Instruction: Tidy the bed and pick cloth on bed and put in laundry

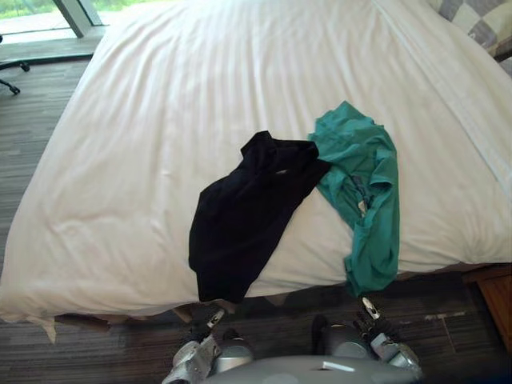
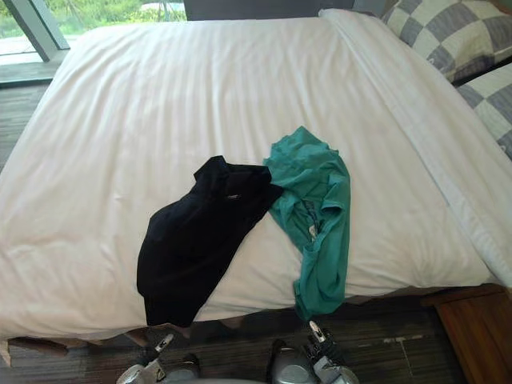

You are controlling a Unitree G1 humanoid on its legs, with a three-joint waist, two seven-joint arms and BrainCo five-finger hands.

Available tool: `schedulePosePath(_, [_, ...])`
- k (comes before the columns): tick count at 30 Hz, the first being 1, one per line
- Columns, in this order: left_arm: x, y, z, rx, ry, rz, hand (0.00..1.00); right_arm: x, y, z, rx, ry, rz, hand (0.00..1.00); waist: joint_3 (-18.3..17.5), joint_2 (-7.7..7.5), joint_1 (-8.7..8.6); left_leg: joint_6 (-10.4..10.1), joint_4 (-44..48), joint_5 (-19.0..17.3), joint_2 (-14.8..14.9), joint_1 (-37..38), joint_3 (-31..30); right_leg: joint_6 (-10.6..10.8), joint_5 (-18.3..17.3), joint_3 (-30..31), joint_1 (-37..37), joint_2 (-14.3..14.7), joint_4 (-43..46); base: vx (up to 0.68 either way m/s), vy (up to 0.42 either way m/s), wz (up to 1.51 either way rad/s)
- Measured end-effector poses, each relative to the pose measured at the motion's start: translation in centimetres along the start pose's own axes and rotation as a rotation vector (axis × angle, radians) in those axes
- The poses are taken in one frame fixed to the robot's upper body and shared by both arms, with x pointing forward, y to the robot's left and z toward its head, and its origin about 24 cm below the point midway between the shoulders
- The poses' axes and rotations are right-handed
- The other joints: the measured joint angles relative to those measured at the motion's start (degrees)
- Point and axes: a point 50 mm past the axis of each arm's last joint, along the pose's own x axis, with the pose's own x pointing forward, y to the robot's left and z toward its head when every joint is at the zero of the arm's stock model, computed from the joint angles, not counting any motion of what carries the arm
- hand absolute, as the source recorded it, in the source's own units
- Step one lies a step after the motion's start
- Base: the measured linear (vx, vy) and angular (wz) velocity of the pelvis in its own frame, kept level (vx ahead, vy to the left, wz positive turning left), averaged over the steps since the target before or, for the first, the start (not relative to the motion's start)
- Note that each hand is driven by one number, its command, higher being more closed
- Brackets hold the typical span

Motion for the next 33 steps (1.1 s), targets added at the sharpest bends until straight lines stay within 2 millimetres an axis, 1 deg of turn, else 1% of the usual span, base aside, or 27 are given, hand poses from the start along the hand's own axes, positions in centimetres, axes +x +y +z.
schedulePosePath(1, [0.0,0.1,0.2,-0.044,-0.007,0.006,0.0,-0.1,-0.3,0.0,0.022,-0.004,-0.019,0.0,0.0,-0.16,-0.03,0.0,0.0,0.0,-0.2,0.0,0.0,0.2,0.2,0.0,0.3,-0.2,-0.4,0.05,0.068,0.04])
schedulePosePath(2, [0.1,0.5,0.7,-0.199,-0.025,0.045,0.0,-0.3,-1.2,0.1,0.089,-0.022,-0.081,0.0,-0.3,-0.59,-0.19,0.0,0.0,0.0,-0.8,0.1,0.1,0.6,0.8,0.0,0.9,-0.7,-1.8,0.03,0.054,0.05])
schedulePosePath(4, [0.1,1.5,1.5,-0.37,-0.052,0.106,0.0,-0.8,-2.6,0.3,0.16,-0.052,-0.153,0.0,-0.3,-0.66,-0.25,0.1,0.0,0.1,-1.5,0.3,0.1,1.1,1.9,0.0,2.1,-1.0,-4.0,0.01,0.075,0.03])
schedulePosePath(5, [0.1,2.8,2.2,-0.53,-0.08,0.177,0.0,-1.1,-3.6,0.5,0.2,-0.076,-0.213,0.0,-0.3,-0.61,-0.32,0.2,0.0,0.1,-2.0,0.1,0.3,1.2,2.7,0.0,2.9,-1.3,-5.8,-0.03,0.053,0.03])
schedulePosePath(6, [0.1,3.4,2.4,-0.59,-0.094,0.206,0.0,-1.3,-4.0,0.6,0.219,-0.086,-0.236,0.0,-0.3,-0.52,-0.36,0.3,-0.1,0.2,-2.0,0.1,0.3,1.3,3.1,-0.1,3.4,-1.3,-6.5,-0.07,0.039,0.04])
schedulePosePath(7, [-0.1,5.1,3.1,-0.75,-0.134,0.287,0.0,-1.6,-4.9,1.1,0.283,-0.131,-0.295,0.0,-0.5,-0.2,-0.32,0.8,-1.0,0.6,-2.1,0.3,0.8,1.2,3.9,-0.1,3.7,-1.4,-7.9,-0.04,0.016,0.03])
schedulePosePath(8, [-0.2,5.7,3.3,-0.804,-0.145,0.309,0.0,-1.7,-5.1,1.4,0.303,-0.152,-0.31,0.0,-0.6,0.02,-0.34,0.8,-1.3,0.6,-2.2,0.3,1.0,1.1,4.1,-0.1,3.7,-1.4,-8.2,-0.06,0.03,0.02])
schedulePosePath(9, [-0.4,7.1,3.6,-0.93,-0.179,0.357,0.0,-1.9,-5.6,2.3,0.345,-0.212,-0.346,0.0,-0.9,0.57,-0.35,1.0,-2.1,0.7,-2.2,0.4,1.4,1.1,4.6,-0.2,3.7,-1.4,-8.8,-0.07,0.034,0.03])
schedulePosePath(10, [-0.8,8.8,4.0,-1.067,-0.223,0.406,0.0,-2.4,-6.3,4.0,0.386,-0.299,-0.383,0.0,-1.2,1.03,-0.3,1.2,-2.8,0.9,-2.2,0.4,1.5,1.0,5.1,-0.4,3.8,-1.3,-9.6,-0.07,0.034,0.05])
schedulePosePath(11, [-0.9,9.3,4.1,-1.107,-0.239,0.425,0.0,-2.5,-6.5,4.7,0.399,-0.332,-0.393,0.0,-1.4,1.21,-0.32,1.3,-3.0,0.9,-2.2,0.4,1.4,1.0,5.3,-0.4,3.9,-1.3,-9.8,-0.08,0.015,0.08])
schedulePosePath(12, [-1.3,10.7,4.4,-1.216,-0.277,0.471,0.0,-3.0,-7.1,6.6,0.413,-0.414,-0.415,0.0,-1.8,1.33,-0.7,1.4,-3.2,1.0,-2.2,0.4,1.5,1.0,5.5,-0.8,4.3,-1.1,-10.7,-0.07,-0.008,0.1])
schedulePosePath(13, [-1.9,12.6,4.8,-1.342,-0.34,0.523,0.0,-3.7,-7.8,9.4,0.416,-0.517,-0.436,0.0,-2.5,1.52,-1.29,1.5,-3.4,0.9,-2.5,0.4,1.5,1.0,5.8,-1.5,5.1,-1.1,-12.1,-0.08,-0.002,0.1])
schedulePosePath(14, [-2.2,13.3,4.9,-1.371,-0.362,0.541,0.0,-4.0,-7.8,10.4,0.411,-0.553,-0.44,0.0,-2.7,1.59,-1.46,1.5,-3.4,0.8,-2.6,0.4,1.4,1.2,6.0,-1.6,5.4,-1.1,-12.6,-0.07,0.005,0.06])
schedulePosePath(15, [-2.9,15.0,5.6,-1.41,-0.428,0.592,0.0,-4.8,-7.9,13.3,0.388,-0.663,-0.441,0.0,-3.7,1.81,-1.64,1.6,-3.5,0.6,-2.7,0.2,1.5,1.0,6.6,-1.7,5.7,-1.0,-13.5,-0.04,0.016,0.02])
schedulePosePath(16, [-3.2,15.5,6.0,-1.416,-0.45,0.612,0.0,-5.2,-8.0,14.4,0.375,-0.702,-0.438,0.0,-4.0,1.91,-1.66,1.6,-3.5,0.6,-2.7,0.2,1.5,1.1,6.8,-1.7,5.7,-1.1,-13.8,-0.04,0.01,0.02])
schedulePosePath(18, [-4.2,17.2,8.6,-1.352,-0.548,0.675,0.0,-6.6,-6.9,19.0,0.291,-0.857,-0.396,0.0,-4.7,2.26,-1.84,1.5,-3.5,0.5,-2.8,0.2,1.4,1.0,7.2,-1.8,6.3,-1.0,-14.7,-0.02,0.004,0.04])
schedulePosePath(19, [-4.5,17.5,9.2,-1.324,-0.572,0.689,0.0,-6.9,-6.5,19.9,0.265,-0.886,-0.382,0.0,-5.0,2.32,-1.94,1.5,-3.5,0.6,-2.8,0.1,1.3,0.9,7.3,-1.8,6.3,-1.0,-14.9,-0.01,0.003,0.05])
schedulePosePath(20, [-5.0,17.9,10.7,-1.271,-0.632,0.705,0.0,-7.3,-5.8,21.3,0.213,-0.934,-0.353,0.0,-5.7,2.41,-2.06,1.5,-3.4,0.6,-2.7,-0.2,1.2,1.0,7.5,-1.9,6.3,-1.0,-15.2,0.02,0.0,0.11])
schedulePosePath(21, [-5.7,17.8,12.8,-1.199,-0.72,0.686,0.0,-7.7,-4.5,22.6,0.149,-0.979,-0.31,0.0,-6.2,2.49,-2.31,1.6,-3.3,0.6,-2.8,-0.6,0.7,0.9,7.5,-2.3,6.2,-1.0,-15.2,0.02,-0.001,0.14])
schedulePosePath(22, [-6.0,17.6,13.7,-1.174,-0.761,0.666,0.0,-7.8,-4.0,23.0,0.122,-0.996,-0.29,0.0,-6.3,2.47,-2.41,1.6,-3.2,0.6,-2.8,-0.8,0.5,0.9,7.6,-2.4,6.2,-1.1,-15.2,0.03,0.001,0.18])
schedulePosePath(23, [-6.9,16.7,16.1,-1.091,-0.863,0.599,0.0,-8.3,-2.4,23.8,0.044,-1.037,-0.237,0.0,-6.5,2.41,-2.59,1.5,-2.6,0.6,-2.8,-1.2,0.0,0.9,7.5,-2.6,6.2,-1.1,-15.1,0.02,0.002,0.18])
schedulePosePath(24, [-8.2,15.0,19.2,-0.909,-0.987,0.545,0.0,-8.9,-0.2,24.8,-0.064,-1.087,-0.169,0.0,-6.6,2.42,-2.66,1.5,-2.5,0.6,-2.8,-1.6,-0.4,0.9,7.5,-3.0,6.2,-1.2,-15.1,0.03,0.002,0.15])
schedulePosePath(25, [-8.9,14.2,20.3,-0.852,-1.039,0.518,0.0,-9.1,0.6,25.1,-0.102,-1.105,-0.144,0.0,-6.6,2.42,-2.6,1.5,-2.5,0.6,-2.8,-1.6,-0.4,0.9,7.5,-3.0,6.2,-1.2,-15.1,0.03,0.003,0.08])
schedulePosePath(27, [-12.8,9.7,25.0,-0.559,-1.31,0.37,0.0,-10.4,3.6,26.1,-0.255,-1.181,-0.053,0.0,-6.6,2.49,-1.86,1.5,-2.5,0.6,-2.8,-1.8,-0.5,0.9,7.2,-2.9,5.5,-1.3,-14.2,0.02,0.006,0.0])
schedulePosePath(28, [-13.6,8.9,25.6,-0.503,-1.356,0.349,0.0,-10.6,4.1,26.3,-0.281,-1.193,-0.038,0.0,-6.6,2.5,-1.85,1.5,-2.4,0.6,-2.9,-1.8,-0.6,0.9,7.1,-3.0,5.5,-1.4,-14.1,0.04,0.016,0.03])
schedulePosePath(30, [-17.2,4.9,27.2,-0.264,-1.56,0.255,0.0,-11.7,6.5,26.7,-0.401,-1.245,0.041,0.0,-6.3,2.8,-1.97,1.5,-1.9,0.6,-3.5,-1.9,-1.2,1.0,7.1,-3.1,5.5,-1.9,-14.1,0.05,0.025,0.04])
schedulePosePath(33, [-19.7,1.4,27.6,-0.047,-1.7,0.135,0.0,-11.9,8.2,26.4,-0.519,-1.249,0.086,0.0,-6.0,3.31,-2.86,1.5,-1.8,0.5,-4.0,-1.9,-1.6,1.2,7.0,-3.1,5.7,-2.5,-14.1,0.02,0.014,0.02])
